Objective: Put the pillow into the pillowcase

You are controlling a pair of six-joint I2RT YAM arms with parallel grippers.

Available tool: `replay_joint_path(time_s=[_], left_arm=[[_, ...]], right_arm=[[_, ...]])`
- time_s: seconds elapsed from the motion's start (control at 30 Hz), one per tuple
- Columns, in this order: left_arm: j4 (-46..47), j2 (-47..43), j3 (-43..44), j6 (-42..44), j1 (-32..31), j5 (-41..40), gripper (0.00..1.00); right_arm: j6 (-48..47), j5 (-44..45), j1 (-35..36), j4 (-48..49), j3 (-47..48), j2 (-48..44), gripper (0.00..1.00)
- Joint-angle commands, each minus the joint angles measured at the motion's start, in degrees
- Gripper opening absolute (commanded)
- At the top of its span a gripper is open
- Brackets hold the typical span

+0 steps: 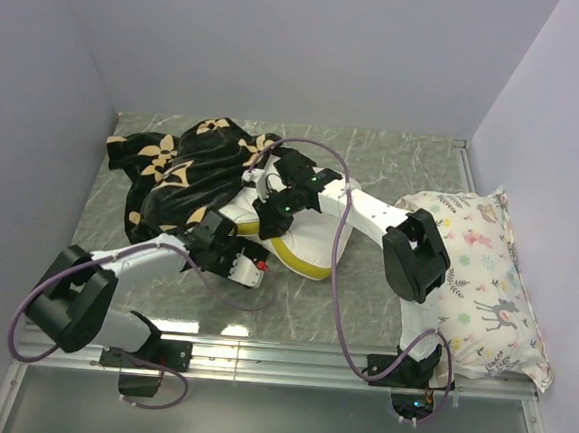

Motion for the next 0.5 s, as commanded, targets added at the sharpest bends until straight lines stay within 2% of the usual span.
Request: replay_joint_path(time_s=[0.0,0.03,0.1,0.17,0.23,0.3,0.4,0.47], left_arm=[[-4.6,2.9,8.7,-6.5,-2.8,8.5,0.07],[-5.1,3.3,12.7,-8.1,-5.1,10.7,0.0],[-7.1,4.3,16.9,-10.9,-8.0,16.1,0.0],[-11.0,4.9,22.0,-11.7,-13.5,19.3,0.0],[-10.3,4.6,23.7,-14.1,-18.5,22.5,0.0],[-8.0,4.4,24.6,-16.6,-19.3,24.3,0.0],[-8.2,5.6,25.3,-15.2,-19.3,26.2,0.0],[-6.8,5.7,26.3,-17.2,-20.2,28.5,0.0]], right_arm=[[1.8,-7.0,-0.1,-0.2,3.1,-3.0,0.0],[2.6,-7.5,-0.1,0.2,3.8,-2.5,0.0],[5.5,-9.5,-0.1,1.2,5.0,-1.5,0.0],[8.7,-11.7,-0.2,3.0,7.4,0.6,0.0],[10.9,-13.2,-0.3,4.7,10.3,3.5,0.0],[13.9,-15.0,-0.3,6.2,12.2,6.7,0.0],[18.4,-17.3,-0.3,10.7,13.6,10.6,0.0],[24.4,-18.8,-0.4,13.5,13.2,12.7,0.0]])
